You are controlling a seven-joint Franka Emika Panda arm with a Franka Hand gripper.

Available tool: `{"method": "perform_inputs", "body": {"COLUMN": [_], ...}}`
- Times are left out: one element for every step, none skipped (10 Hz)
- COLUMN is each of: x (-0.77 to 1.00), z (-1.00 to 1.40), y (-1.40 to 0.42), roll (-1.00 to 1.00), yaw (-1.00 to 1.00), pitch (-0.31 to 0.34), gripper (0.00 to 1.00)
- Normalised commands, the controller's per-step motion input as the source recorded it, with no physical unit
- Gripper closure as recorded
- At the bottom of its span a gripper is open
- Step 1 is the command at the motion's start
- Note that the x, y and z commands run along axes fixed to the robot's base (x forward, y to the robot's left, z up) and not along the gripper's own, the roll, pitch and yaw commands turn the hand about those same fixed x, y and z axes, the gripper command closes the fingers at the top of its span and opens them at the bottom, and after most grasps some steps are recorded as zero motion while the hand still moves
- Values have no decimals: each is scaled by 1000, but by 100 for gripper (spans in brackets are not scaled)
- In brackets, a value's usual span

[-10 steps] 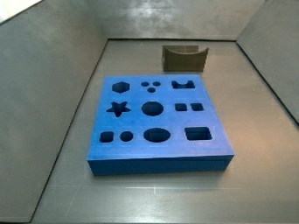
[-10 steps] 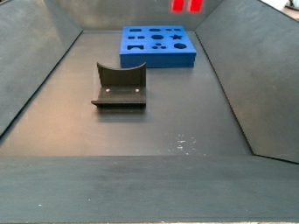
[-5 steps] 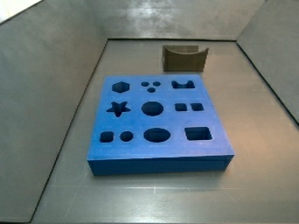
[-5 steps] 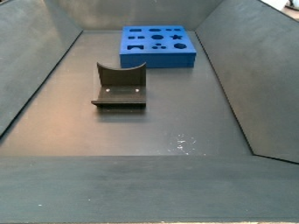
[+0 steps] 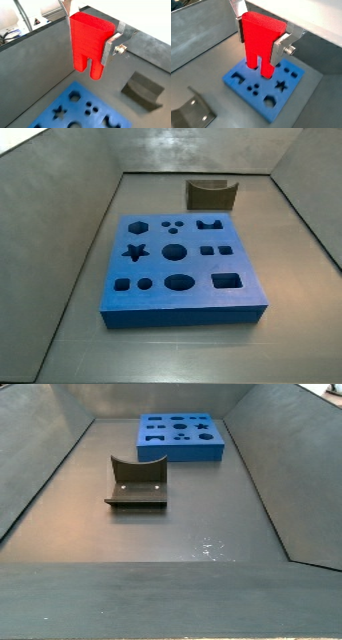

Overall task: Pick up the square-circle object. Move up. Rotate the square-circle object. Move to above the board. Insert the square-circle object.
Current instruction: Move to above the board, then insert the square-circle object.

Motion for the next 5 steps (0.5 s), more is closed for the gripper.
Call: {"method": "perform_inputs", "body": {"x": [241, 188, 159, 110, -140], "z": [165, 125, 98, 52, -1000], "y": [-1000, -704, -516, -257, -351], "roll": [4, 15, 21, 27, 50], "yaw": [11, 8, 6, 12, 0], "pitch": [130, 130, 126, 102, -81], "gripper": [100, 100, 100, 100, 100]}}
